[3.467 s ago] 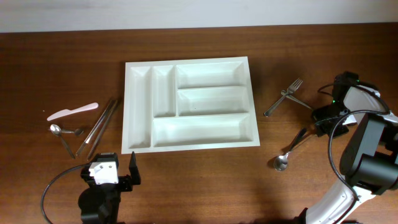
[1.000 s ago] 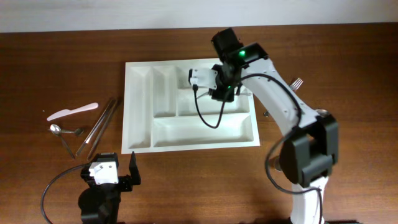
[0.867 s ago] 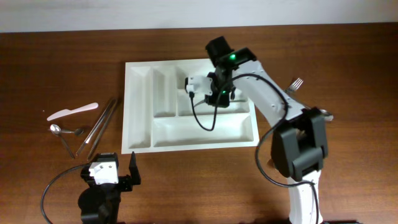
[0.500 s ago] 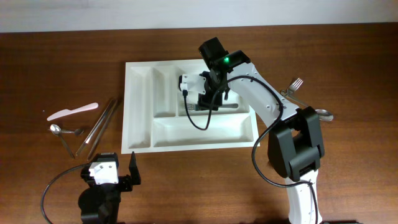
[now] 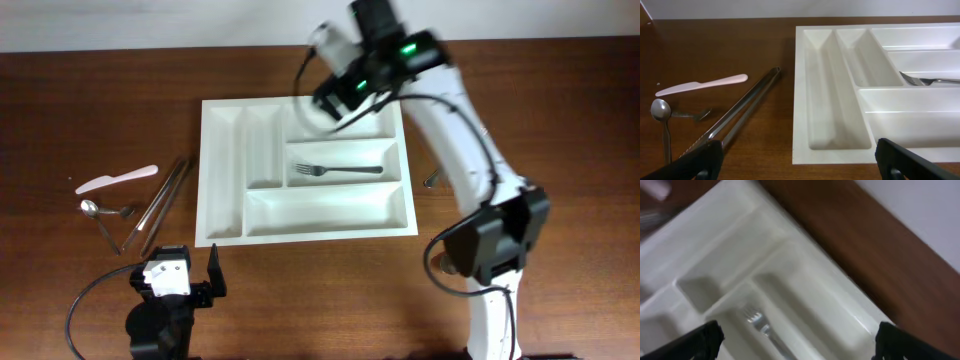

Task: Pack container
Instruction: 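Release the fork into the compartment and withdraw the right gripper, then move the right gripper over the silver spoon on the right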

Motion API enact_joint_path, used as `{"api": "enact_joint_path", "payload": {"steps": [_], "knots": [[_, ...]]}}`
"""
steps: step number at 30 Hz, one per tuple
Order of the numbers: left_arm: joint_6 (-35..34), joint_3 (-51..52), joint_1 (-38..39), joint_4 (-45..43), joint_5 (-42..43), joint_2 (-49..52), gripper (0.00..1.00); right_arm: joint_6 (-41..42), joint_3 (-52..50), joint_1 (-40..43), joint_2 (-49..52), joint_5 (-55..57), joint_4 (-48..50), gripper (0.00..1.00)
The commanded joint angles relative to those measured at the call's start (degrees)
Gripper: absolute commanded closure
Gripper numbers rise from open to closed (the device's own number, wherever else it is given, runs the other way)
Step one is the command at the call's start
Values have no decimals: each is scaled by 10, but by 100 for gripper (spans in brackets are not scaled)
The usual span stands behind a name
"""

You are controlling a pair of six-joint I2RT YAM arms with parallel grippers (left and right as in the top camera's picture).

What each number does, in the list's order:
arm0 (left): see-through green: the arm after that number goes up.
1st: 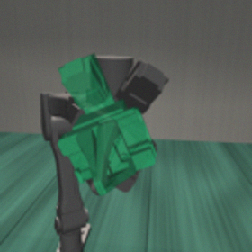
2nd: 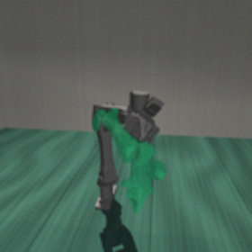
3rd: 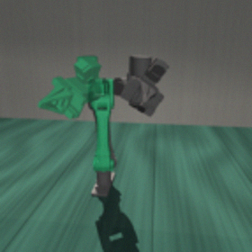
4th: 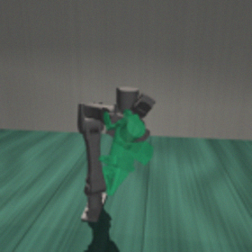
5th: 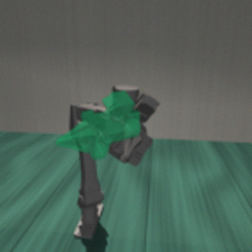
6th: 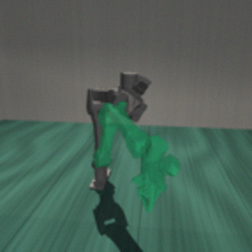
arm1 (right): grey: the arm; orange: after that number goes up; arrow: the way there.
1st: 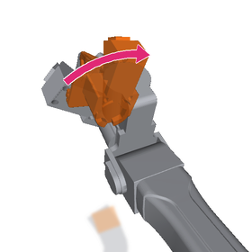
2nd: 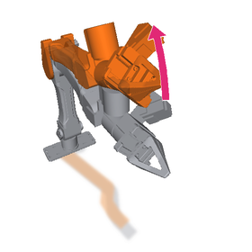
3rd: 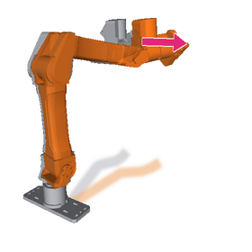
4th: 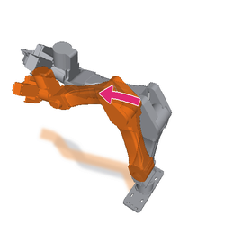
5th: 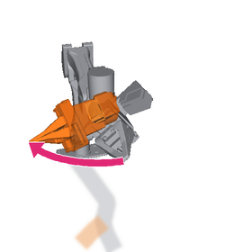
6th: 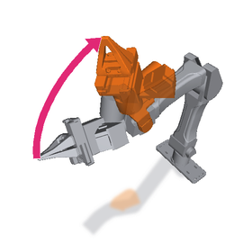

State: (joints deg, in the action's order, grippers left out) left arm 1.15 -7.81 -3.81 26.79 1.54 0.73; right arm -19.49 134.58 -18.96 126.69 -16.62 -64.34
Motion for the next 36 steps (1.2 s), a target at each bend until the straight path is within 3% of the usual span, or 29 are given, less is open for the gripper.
{"api": "enact_joint_path", "payload": {"steps": [1, 6, 12, 17, 24, 36], "knots": [[11, 1, 0, 2, 4, -4, 1, 130, 27, 86, -5, -18, -52, 1], [11, 1, 0, 2, 4, -4, 1, 129, 13, 187, -5, -76, -152, 1], [11, 1, 0, 2, 4, -4, 1, 143, -19, 301, -5, -139, -186, 1], [11, 1, 0, 2, 4, -4, 1, 237, -81, 389, -5, -149, -172, 0], [11, 1, 0, 2, 4, -4, 1, 334, -205, 471, -5, -130, -125, 7], [11, 1, 0, 2, 4, -4, 1, 343, -363, 523, -5, -120, -25, 7]]}}
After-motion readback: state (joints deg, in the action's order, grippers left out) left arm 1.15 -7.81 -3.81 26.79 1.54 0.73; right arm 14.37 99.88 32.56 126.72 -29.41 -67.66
